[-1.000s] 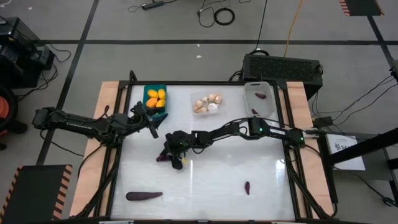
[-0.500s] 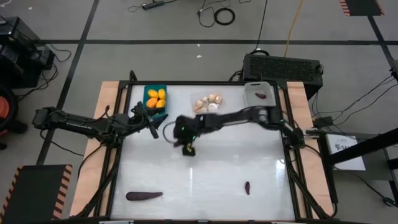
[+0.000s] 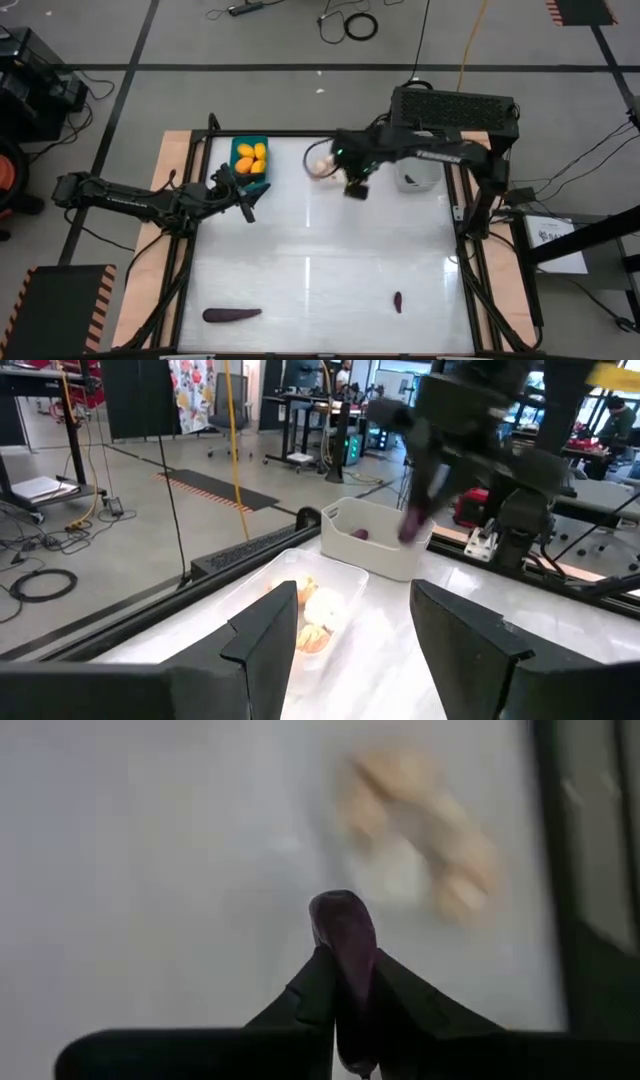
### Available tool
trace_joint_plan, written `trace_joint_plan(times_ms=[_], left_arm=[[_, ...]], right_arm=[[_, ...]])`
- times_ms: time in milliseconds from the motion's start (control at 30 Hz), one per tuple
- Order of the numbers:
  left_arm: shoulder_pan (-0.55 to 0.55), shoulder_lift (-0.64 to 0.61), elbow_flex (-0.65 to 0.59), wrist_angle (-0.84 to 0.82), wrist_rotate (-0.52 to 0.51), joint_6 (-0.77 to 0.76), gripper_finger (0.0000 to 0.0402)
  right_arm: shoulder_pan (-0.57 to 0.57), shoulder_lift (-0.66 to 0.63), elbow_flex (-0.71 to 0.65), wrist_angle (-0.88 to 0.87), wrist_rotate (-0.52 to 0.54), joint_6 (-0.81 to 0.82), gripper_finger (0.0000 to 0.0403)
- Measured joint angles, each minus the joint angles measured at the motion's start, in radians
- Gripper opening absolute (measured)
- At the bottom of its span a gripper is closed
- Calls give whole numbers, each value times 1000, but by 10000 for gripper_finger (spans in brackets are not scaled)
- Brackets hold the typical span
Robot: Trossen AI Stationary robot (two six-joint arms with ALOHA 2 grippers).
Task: Sort produce into baskets
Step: Put the eggplant into the gray bin
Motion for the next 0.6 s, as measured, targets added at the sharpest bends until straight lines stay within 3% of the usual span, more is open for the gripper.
trace_joint_plan(times_ms=[167, 267, 433, 600], left_arm=[[0, 0, 0, -3, 0, 0, 203], [0, 0, 0, -6, 8, 0, 203], [0, 0, 0, -31, 12, -2, 203], [0, 0, 0, -53, 13, -24, 203]], right_arm=[[-113, -65, -1, -190, 146, 83, 39], [-193, -95, -43, -211, 180, 102, 39], [-332, -149, -188, -201, 189, 125, 39], [-451, -196, -391, -118, 273, 158, 39]])
